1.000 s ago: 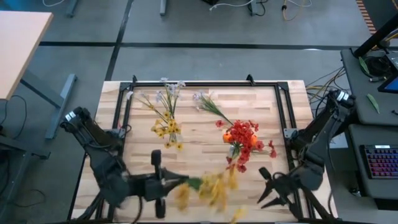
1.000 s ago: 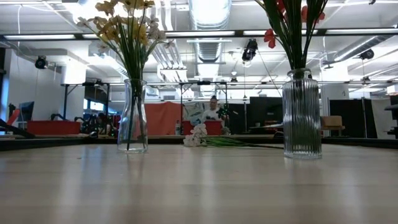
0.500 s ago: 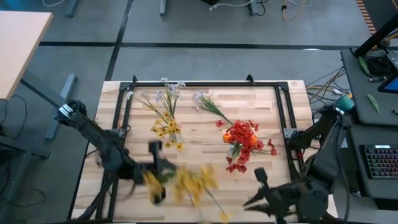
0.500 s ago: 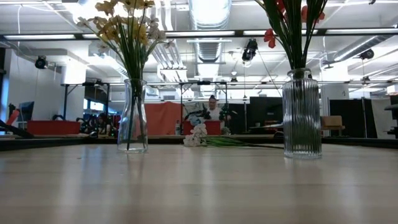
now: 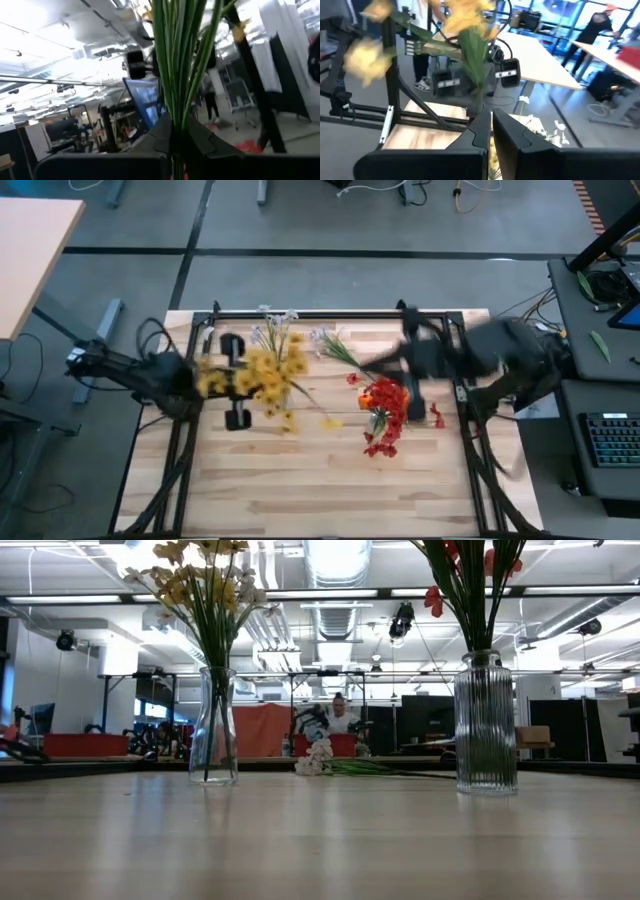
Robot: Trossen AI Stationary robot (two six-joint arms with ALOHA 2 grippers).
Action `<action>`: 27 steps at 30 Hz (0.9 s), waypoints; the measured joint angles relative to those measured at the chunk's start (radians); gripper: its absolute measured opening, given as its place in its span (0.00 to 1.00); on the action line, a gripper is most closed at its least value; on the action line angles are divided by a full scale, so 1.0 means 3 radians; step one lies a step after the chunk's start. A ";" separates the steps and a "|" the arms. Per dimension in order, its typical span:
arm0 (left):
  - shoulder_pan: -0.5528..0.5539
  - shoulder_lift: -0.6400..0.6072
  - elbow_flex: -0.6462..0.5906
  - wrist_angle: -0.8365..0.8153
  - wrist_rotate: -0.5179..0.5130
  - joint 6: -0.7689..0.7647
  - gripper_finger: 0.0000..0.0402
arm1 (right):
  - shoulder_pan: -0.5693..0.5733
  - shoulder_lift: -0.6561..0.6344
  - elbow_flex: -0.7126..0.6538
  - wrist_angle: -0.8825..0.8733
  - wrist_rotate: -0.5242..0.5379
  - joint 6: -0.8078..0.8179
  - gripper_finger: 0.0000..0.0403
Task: Sort flowers into vase by color
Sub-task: Put the yellow flower into the left transparent vase
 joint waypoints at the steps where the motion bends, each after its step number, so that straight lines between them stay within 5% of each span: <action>1: 0.0137 -0.0024 -0.0027 -0.0017 0.0099 -0.0029 0.01 | -0.0229 0.0001 0.0002 0.0011 -0.0279 -0.0053 0.03; 6: 0.0919 -0.0055 -0.0059 0.0054 0.0733 -0.0473 0.01 | -0.1324 0.0189 -0.0008 0.0163 -0.1714 -0.0260 0.03; 10: 0.1486 0.0115 -0.0072 0.0164 0.1132 -0.1069 0.01 | -0.1810 0.0468 -0.0010 0.0294 -0.2631 -0.0217 0.06; 16: 0.1811 0.0397 -0.0070 0.0406 0.1606 -0.1520 0.01 | -0.1966 0.0754 -0.0011 0.0264 -0.2716 -0.0232 0.25; 27: 0.1811 0.0511 -0.0069 0.0540 0.1532 -0.1563 0.01 | -0.1965 0.0764 -0.0009 0.0712 -0.2716 0.0071 0.63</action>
